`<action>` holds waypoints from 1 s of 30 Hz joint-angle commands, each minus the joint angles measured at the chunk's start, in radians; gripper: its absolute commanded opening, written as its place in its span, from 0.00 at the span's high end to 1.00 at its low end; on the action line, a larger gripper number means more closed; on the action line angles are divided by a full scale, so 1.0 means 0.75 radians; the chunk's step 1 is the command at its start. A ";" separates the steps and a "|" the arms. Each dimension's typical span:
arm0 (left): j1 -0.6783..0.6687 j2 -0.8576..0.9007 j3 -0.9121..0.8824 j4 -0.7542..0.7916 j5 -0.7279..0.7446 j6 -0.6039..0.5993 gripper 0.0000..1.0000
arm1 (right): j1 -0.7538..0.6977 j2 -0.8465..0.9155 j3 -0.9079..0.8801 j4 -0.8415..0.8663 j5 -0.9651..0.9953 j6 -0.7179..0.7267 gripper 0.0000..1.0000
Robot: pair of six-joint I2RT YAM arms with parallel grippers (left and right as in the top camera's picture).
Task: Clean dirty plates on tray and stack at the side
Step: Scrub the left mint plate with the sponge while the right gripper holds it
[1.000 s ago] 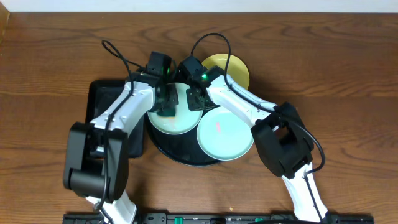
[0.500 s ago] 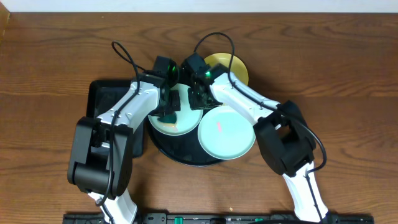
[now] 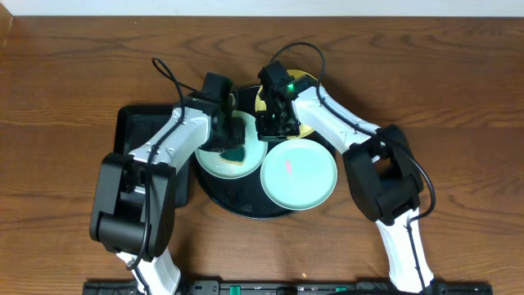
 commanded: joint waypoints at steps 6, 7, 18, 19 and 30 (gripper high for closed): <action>-0.016 0.030 -0.013 -0.064 -0.500 -0.244 0.92 | 0.004 0.018 -0.013 0.004 -0.079 -0.043 0.99; -0.016 0.030 -0.013 -0.081 -0.611 -0.289 0.92 | 0.004 0.018 -0.013 0.004 -0.077 -0.043 0.99; -0.017 0.030 -0.013 -0.140 -0.711 -0.308 0.93 | 0.004 0.018 -0.013 0.004 -0.040 -0.042 0.99; -0.017 0.030 -0.013 -0.152 -0.673 -0.306 0.92 | 0.004 0.018 -0.013 0.004 -0.035 -0.042 0.99; -0.016 0.030 -0.013 -0.134 0.249 0.185 0.92 | 0.004 0.018 -0.013 0.001 -0.023 -0.042 0.99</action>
